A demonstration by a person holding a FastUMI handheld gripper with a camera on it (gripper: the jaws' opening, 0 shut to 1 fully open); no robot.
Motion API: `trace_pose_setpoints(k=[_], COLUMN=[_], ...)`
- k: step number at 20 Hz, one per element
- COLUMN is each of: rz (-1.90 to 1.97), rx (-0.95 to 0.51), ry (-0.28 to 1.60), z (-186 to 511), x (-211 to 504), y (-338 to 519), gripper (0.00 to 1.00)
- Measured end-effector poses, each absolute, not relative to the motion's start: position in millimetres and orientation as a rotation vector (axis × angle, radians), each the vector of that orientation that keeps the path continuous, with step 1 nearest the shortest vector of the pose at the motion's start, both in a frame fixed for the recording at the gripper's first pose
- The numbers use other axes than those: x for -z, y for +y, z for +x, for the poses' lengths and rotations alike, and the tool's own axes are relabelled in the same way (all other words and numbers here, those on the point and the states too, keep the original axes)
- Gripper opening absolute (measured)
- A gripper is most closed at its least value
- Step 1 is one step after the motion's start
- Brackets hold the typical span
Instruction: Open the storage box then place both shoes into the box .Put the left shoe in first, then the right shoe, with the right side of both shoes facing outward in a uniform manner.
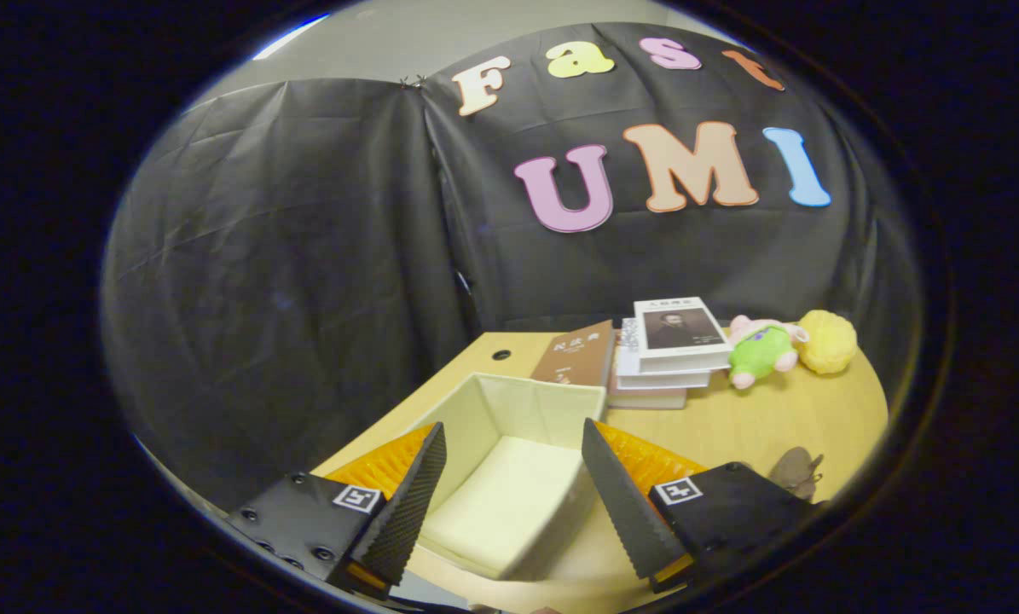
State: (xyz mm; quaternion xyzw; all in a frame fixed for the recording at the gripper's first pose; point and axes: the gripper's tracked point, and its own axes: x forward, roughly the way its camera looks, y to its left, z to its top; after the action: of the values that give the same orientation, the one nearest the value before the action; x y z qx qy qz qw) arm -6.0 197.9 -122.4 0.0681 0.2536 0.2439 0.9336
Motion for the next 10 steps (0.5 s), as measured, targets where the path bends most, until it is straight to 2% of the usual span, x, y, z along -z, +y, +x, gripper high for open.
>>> trace_pose_setpoints(k=[3,10], rz=[0.094,0.054], rx=[-0.413,-0.255], ry=[0.516,0.636], z=[-2.2,-11.3], x=[139.2,213.2], y=[141.6,40.4], gripper=[1.0,1.0])
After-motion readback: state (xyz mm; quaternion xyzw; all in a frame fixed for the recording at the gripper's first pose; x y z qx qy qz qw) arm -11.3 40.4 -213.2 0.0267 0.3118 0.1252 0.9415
